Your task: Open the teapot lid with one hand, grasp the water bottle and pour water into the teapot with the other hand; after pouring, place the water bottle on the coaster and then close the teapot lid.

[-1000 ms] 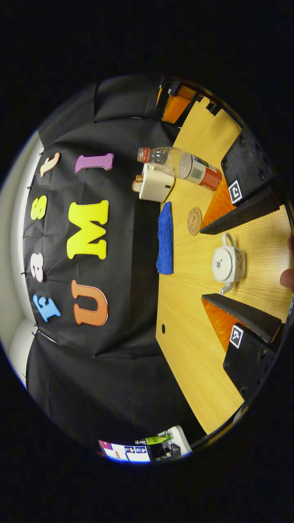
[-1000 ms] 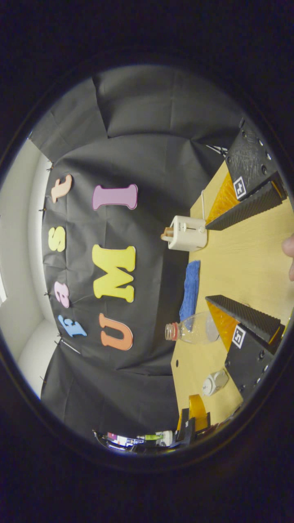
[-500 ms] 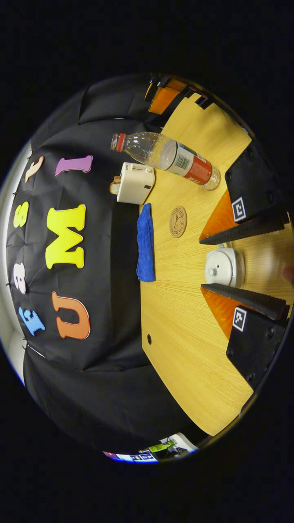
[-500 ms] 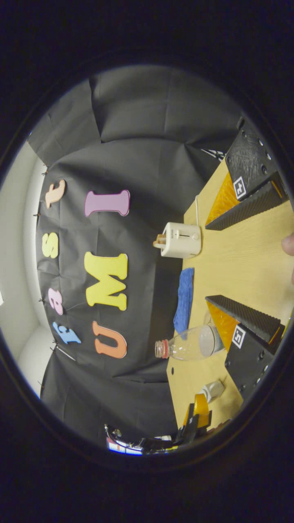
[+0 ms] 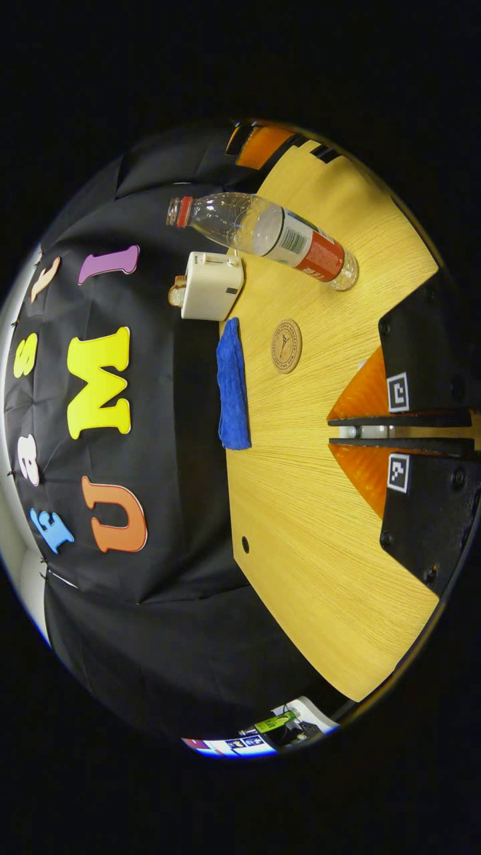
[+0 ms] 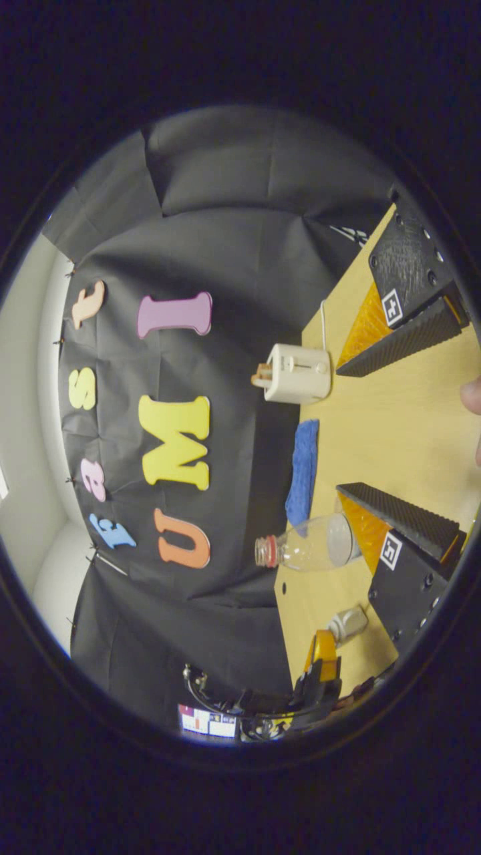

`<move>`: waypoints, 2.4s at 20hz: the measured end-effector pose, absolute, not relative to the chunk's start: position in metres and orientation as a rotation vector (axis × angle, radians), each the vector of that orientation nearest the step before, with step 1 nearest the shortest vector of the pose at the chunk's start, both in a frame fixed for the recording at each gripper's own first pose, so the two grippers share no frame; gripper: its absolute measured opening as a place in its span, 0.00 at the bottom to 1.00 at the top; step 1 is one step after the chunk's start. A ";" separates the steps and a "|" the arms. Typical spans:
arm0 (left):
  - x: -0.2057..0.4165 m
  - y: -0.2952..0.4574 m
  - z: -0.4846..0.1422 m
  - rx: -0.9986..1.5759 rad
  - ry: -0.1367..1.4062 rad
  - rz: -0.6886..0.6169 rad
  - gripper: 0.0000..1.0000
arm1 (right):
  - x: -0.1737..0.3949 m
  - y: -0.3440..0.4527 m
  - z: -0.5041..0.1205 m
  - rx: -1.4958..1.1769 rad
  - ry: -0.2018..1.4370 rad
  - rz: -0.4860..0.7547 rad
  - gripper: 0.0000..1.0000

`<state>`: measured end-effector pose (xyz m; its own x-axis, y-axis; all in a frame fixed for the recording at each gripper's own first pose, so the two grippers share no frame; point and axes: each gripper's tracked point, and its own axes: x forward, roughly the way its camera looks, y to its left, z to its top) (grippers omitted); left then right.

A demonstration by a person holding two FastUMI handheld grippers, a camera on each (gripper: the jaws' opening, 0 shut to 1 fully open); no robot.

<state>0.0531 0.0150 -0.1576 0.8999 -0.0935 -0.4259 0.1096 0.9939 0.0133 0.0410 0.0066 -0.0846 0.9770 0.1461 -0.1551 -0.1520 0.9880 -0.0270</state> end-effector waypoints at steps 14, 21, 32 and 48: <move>0.047 0.028 -0.110 -0.041 0.311 -0.107 0.03 | 0.061 0.093 -0.131 -0.010 0.254 0.310 0.96; 0.042 0.047 -0.098 -0.083 0.272 -0.081 0.03 | 0.081 0.109 -0.125 0.037 0.258 0.289 0.97; 0.041 0.073 -0.079 -0.115 0.219 -0.062 0.03 | 0.085 0.147 -0.110 -0.416 0.176 0.348 0.69; 0.042 0.118 -0.079 -0.077 0.196 -0.031 0.03 | 0.121 0.180 -0.122 -1.201 -0.019 0.378 0.69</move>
